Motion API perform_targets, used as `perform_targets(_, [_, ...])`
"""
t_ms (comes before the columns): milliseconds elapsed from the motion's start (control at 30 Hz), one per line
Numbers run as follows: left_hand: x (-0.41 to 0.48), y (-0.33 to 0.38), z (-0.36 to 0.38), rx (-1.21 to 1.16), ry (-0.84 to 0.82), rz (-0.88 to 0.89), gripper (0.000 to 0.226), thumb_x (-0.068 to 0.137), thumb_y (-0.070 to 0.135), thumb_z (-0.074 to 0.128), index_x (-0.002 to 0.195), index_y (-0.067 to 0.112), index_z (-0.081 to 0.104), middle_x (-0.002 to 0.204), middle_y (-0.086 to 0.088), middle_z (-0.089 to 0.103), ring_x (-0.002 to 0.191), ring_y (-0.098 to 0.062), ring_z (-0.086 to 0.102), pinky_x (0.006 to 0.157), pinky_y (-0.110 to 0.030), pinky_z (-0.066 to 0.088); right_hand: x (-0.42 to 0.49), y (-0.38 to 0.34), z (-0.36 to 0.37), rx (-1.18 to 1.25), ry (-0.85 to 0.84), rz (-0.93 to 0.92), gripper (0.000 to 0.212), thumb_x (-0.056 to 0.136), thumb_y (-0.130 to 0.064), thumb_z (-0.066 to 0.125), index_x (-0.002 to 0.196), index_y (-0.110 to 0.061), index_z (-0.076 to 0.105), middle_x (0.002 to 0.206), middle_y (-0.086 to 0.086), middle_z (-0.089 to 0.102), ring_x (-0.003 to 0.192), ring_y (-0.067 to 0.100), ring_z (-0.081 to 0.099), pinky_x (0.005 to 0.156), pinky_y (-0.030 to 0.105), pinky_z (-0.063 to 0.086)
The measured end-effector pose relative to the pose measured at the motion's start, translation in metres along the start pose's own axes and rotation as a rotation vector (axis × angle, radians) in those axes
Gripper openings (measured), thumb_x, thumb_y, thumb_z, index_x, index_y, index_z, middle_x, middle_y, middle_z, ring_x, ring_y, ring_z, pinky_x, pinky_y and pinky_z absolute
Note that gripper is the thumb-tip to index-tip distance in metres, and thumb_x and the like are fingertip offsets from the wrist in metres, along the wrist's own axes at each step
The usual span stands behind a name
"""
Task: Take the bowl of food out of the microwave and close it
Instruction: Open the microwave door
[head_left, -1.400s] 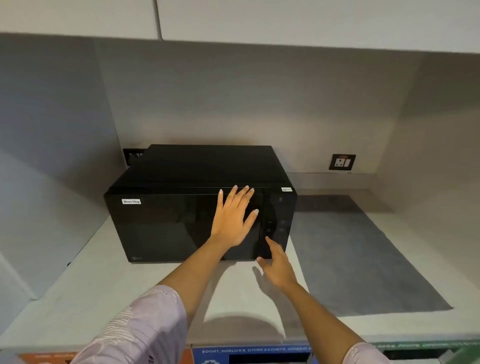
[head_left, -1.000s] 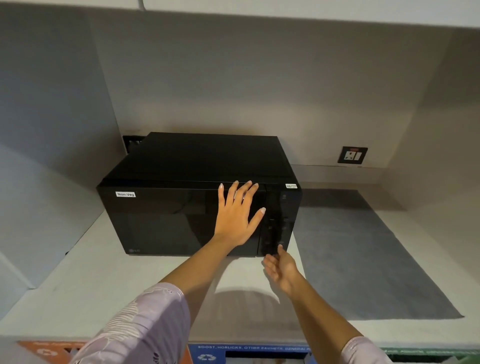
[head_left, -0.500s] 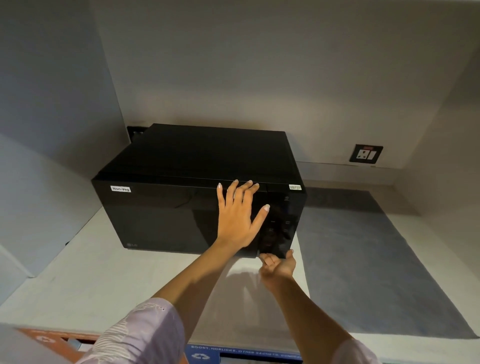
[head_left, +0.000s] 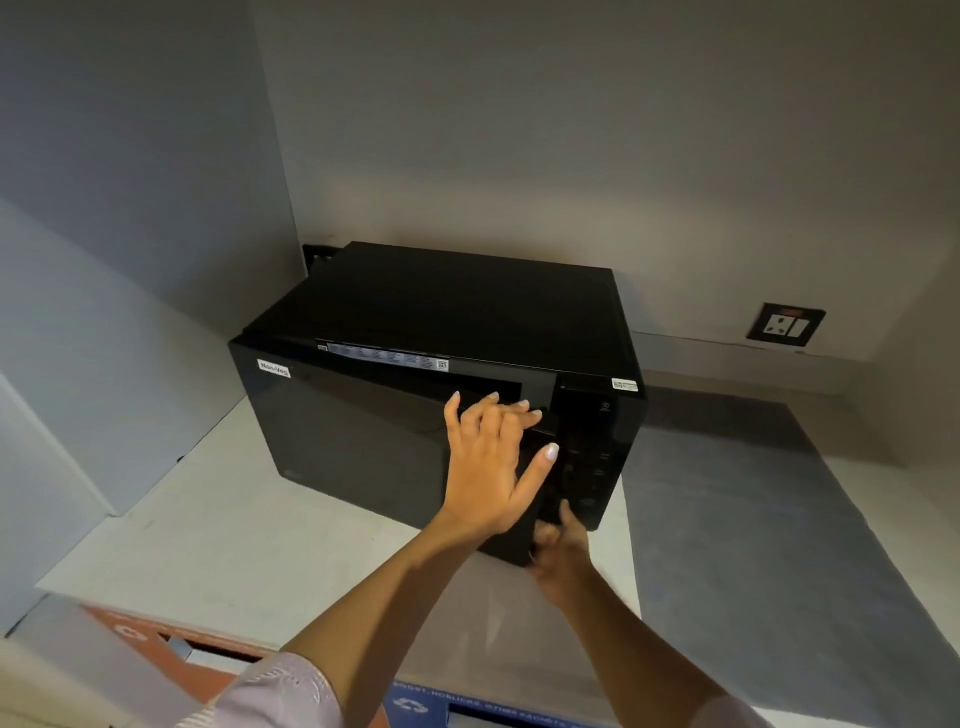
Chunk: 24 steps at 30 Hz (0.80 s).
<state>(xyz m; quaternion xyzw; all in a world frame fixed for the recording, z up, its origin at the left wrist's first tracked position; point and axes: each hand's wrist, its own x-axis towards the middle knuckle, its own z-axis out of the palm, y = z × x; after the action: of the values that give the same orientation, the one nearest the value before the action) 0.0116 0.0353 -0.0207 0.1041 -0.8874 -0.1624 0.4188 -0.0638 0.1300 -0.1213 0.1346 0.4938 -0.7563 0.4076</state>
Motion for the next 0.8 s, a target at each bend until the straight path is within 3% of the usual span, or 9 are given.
perform_targets(133, [0.0,0.009,-0.017,-0.001,0.026,-0.029,0.041,0.094,0.05,0.035,0.101,0.021,0.063,0.092,0.01,0.054,0.096,-0.013,0.048,0.103,-0.04,0.03,-0.002,0.012,0.005,-0.246,0.036,-0.051,0.044,0.098,-0.043,0.04,0.114,-0.011,0.065,0.092,0.009,0.07,0.086,0.023,0.063,0.071,0.033,0.049])
perform_targets(233, [0.0,0.015,-0.037,-0.007,0.048,-0.021,0.028,0.095,0.045,0.044,0.088,0.024,0.061,0.08,0.016,0.046,0.08,-0.009,0.04,0.083,-0.026,0.029,-0.003,0.011,0.006,-0.417,0.01,-0.006,0.044,0.095,-0.038,0.046,0.116,-0.003,0.064,0.09,0.023,0.064,0.083,0.024,0.06,0.084,0.041,0.05])
perform_targets(333, [0.0,0.015,-0.06,-0.046,0.023,-0.074,0.028,0.094,0.042,0.05,0.075,0.024,0.059,0.07,0.013,0.05,0.074,-0.007,0.038,0.074,-0.024,0.028,-0.007,0.009,0.01,-0.572,-0.053,0.097,0.03,0.094,-0.031,0.048,0.077,-0.009,0.062,0.052,0.011,0.061,0.069,0.023,0.055,0.088,0.041,0.046])
perform_targets(433, [0.001,0.003,-0.083,-0.19,0.013,-0.253,0.032,0.09,0.047,0.054,0.069,0.027,0.066,0.063,0.014,0.055,0.074,-0.007,0.049,0.074,-0.032,0.043,-0.013,0.011,0.02,-0.766,-0.202,0.17,0.026,0.098,-0.027,0.039,0.09,-0.012,0.059,0.071,0.007,0.061,0.071,0.022,0.057,0.073,0.034,0.051])
perform_targets(500, [0.001,-0.011,-0.099,-0.266,0.011,-0.378,0.029,0.086,0.051,0.056,0.071,0.03,0.069,0.069,0.012,0.063,0.079,-0.014,0.058,0.076,-0.041,0.05,-0.023,0.012,0.03,-0.905,-0.335,0.16,0.022,0.102,-0.016,0.036,0.096,-0.011,0.057,0.079,0.006,0.057,0.07,0.017,0.056,0.063,0.025,0.053])
perform_targets(567, [0.001,-0.029,-0.115,-0.212,-0.053,-0.459,0.028,0.08,0.059,0.056,0.078,0.034,0.069,0.082,0.014,0.067,0.093,-0.02,0.059,0.084,-0.046,0.05,-0.037,0.016,0.047,-1.04,-0.463,0.116,0.017,0.099,-0.01,0.041,0.086,-0.01,0.052,0.075,0.005,0.048,0.067,0.012,0.049,0.054,0.013,0.049])
perform_targets(633, [-0.002,-0.045,-0.134,-0.051,-0.131,-0.489,0.032,0.073,0.064,0.058,0.087,0.038,0.07,0.099,0.013,0.067,0.11,-0.02,0.054,0.094,-0.044,0.046,-0.047,0.027,0.069,-1.125,-0.575,0.074,0.017,0.087,-0.025,0.052,0.084,-0.009,0.055,0.076,0.005,0.054,0.071,0.014,0.054,0.068,0.015,0.052])
perform_targets(700, [-0.008,-0.054,-0.152,0.072,-0.212,-0.516,0.037,0.073,0.06,0.065,0.102,0.037,0.068,0.117,0.008,0.063,0.124,-0.022,0.044,0.102,-0.039,0.04,-0.047,0.041,0.088,-1.153,-0.671,0.065,0.027,0.087,-0.036,0.053,0.097,-0.015,0.066,0.089,0.002,0.068,0.085,0.018,0.064,0.086,0.029,0.053])
perform_targets(800, [-0.018,-0.054,-0.179,0.142,-0.316,-0.622,0.05,0.077,0.049,0.072,0.122,0.033,0.061,0.143,0.001,0.044,0.138,-0.023,0.024,0.108,-0.04,0.03,-0.053,0.06,0.11,-1.238,-0.78,0.06,0.035,0.086,-0.045,0.053,0.115,-0.029,0.066,0.113,-0.006,0.069,0.103,0.015,0.065,0.09,0.033,0.045])
